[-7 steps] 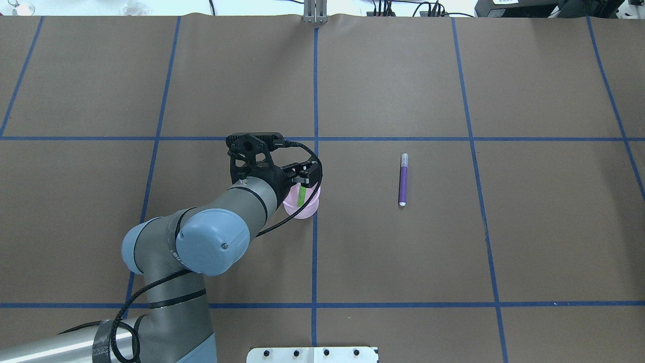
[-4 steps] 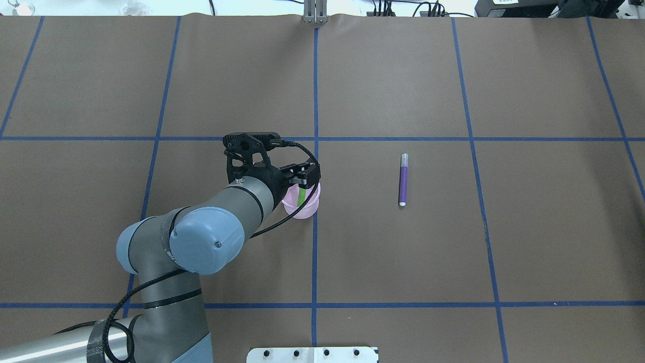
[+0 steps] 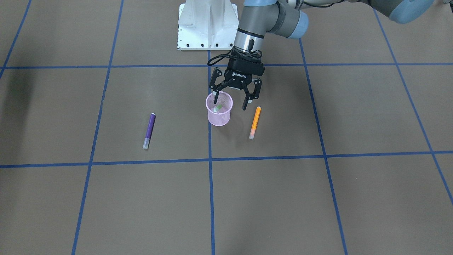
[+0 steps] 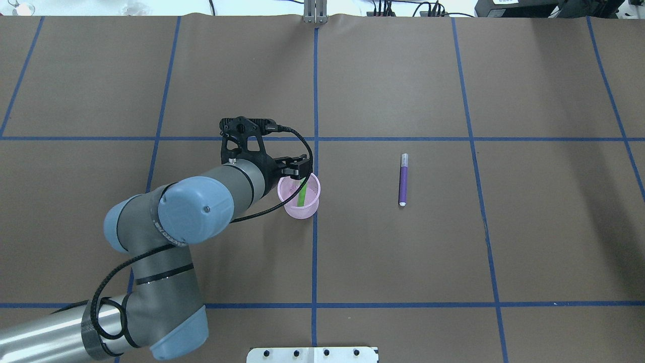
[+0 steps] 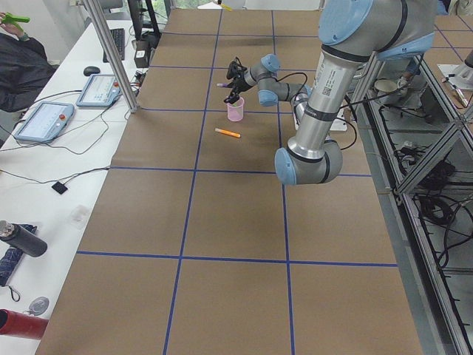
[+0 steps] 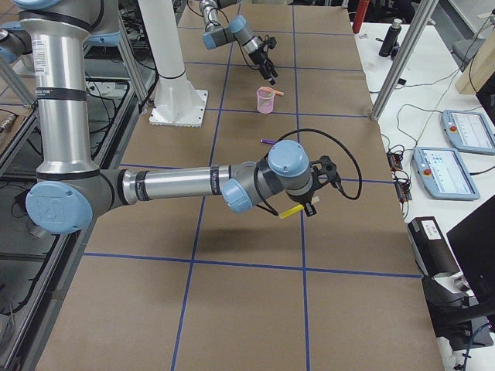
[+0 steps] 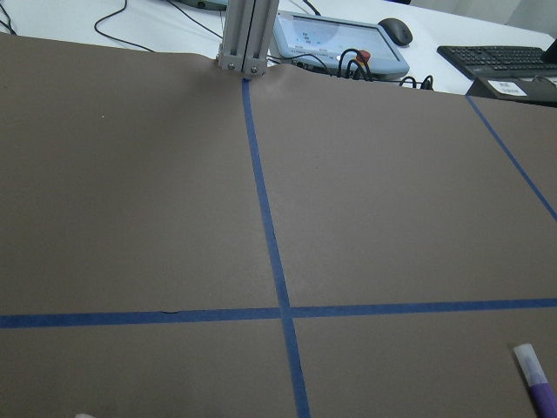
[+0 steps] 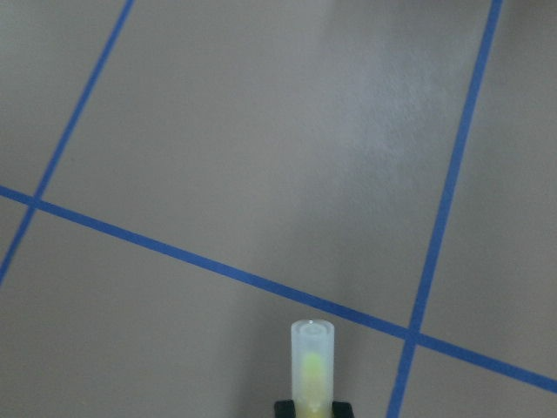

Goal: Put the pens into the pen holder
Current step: 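Lower the green marker into the pink cup and open the left gripper, then withdraw the left gripper toward the orange marker while the right arm lifts the yellow marker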

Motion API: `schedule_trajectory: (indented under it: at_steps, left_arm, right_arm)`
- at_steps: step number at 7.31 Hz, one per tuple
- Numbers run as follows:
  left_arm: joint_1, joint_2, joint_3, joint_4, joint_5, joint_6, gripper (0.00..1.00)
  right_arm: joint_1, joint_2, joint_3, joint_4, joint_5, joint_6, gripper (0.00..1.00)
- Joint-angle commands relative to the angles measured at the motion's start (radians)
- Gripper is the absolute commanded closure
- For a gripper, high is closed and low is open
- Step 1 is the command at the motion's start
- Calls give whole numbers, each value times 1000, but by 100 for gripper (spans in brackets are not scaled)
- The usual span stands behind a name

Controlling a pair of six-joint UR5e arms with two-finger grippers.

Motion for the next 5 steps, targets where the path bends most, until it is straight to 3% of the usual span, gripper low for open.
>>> schedule_trajectory:
  at_steps: [1, 4, 5]
  left_arm:
    - [-123, 1, 1, 91, -245, 145, 1]
    - [-183, 14, 29, 157, -389, 220, 1]
    - [-182, 13, 47, 180, -394, 235, 1]
  right_arm:
    - [-1, 31, 10, 105, 0, 106, 100]
    - [-2, 75, 10, 208, 0, 258, 100]
    - [-11, 80, 7, 283, -4, 331, 100]
